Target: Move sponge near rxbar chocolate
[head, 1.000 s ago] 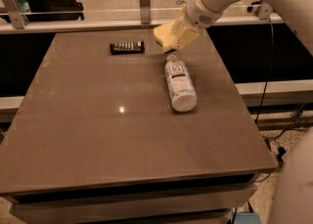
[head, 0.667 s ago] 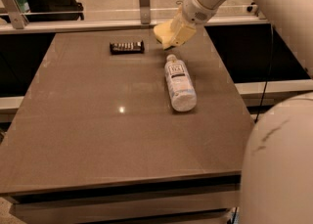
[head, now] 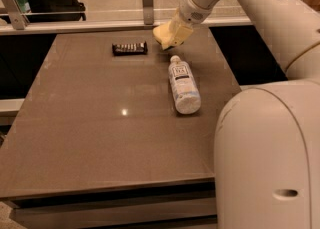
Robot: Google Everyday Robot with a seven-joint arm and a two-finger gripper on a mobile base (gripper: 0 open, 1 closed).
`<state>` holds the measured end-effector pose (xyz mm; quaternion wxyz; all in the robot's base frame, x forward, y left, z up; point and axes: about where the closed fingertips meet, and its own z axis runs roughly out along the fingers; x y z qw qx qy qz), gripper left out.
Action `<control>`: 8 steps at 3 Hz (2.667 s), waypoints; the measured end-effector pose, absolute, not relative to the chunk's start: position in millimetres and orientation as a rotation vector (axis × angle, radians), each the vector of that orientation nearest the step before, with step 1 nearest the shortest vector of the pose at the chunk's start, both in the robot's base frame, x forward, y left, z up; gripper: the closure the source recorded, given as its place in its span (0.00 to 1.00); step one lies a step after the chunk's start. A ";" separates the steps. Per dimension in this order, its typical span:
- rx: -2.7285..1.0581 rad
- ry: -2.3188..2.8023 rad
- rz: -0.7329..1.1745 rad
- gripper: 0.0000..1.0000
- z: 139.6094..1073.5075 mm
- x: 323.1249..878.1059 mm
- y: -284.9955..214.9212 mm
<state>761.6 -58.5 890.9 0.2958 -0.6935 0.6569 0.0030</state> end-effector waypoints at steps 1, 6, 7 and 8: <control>-1.859 1.724 0.035 1.00 882.8 770.1 -44.2; -1.866 1.717 0.112 0.36 858.5 775.8 -14.7; -1.863 1.723 0.116 0.12 856.6 774.8 -15.3; -1.853 1.732 0.120 0.00 856.2 770.3 -20.2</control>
Offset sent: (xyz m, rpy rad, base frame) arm 0.0227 0.0436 -0.0099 0.0505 -0.0025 0.0766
